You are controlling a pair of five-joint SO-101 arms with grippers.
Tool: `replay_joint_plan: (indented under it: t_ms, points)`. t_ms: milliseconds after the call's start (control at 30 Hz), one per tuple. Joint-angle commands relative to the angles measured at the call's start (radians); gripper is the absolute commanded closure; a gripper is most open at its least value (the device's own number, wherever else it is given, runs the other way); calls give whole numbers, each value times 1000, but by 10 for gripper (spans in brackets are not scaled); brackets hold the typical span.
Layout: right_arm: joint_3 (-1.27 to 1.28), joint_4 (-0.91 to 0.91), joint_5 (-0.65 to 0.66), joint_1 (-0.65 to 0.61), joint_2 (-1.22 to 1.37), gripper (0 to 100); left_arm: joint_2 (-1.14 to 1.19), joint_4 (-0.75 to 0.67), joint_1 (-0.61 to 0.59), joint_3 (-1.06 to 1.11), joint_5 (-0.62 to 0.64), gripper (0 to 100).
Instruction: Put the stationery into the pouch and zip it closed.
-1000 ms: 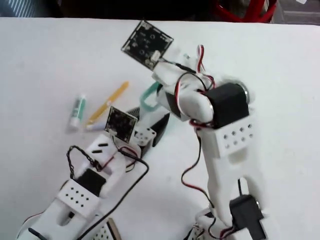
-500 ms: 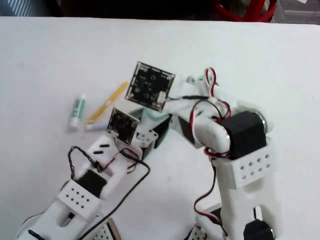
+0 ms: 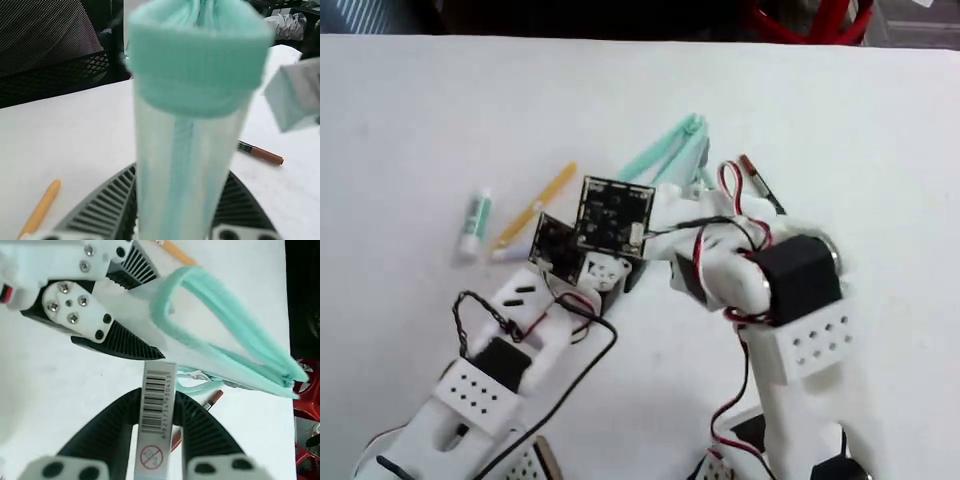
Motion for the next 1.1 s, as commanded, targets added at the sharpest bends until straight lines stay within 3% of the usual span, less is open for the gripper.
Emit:
replay_joint_plan:
  t_ms: [0,133,233,300,533,633,767,900,1067]
  points:
    - [-152,1,-18,24,-28,981,-7,-23,5,-29,3,805]
    - [-333,-61,-126,35,10,981,-7,-23,7,-29,3,805]
    - [-371,-77,-144,30,58,981,-7,-23,5,-29,3,806]
    - [-367,-117,-222,25,81,981,-7,-23,2,-29,3,806]
    - [-367,-326,-890,62,62,981,-7,-23,4,-28,3,808]
    - [-365,-337,-1063,65,35,981,-7,-23,2,-28,3,808]
    - [-308,-375,-1106,65,-30,981,-7,-23,2,-28,3,808]
    - [-98,-479,-1108,65,-162,981,-7,-23,2,-28,3,808]
    - [310,-822,-1112,61,-352,981,-5,-23,10,-28,3,808]
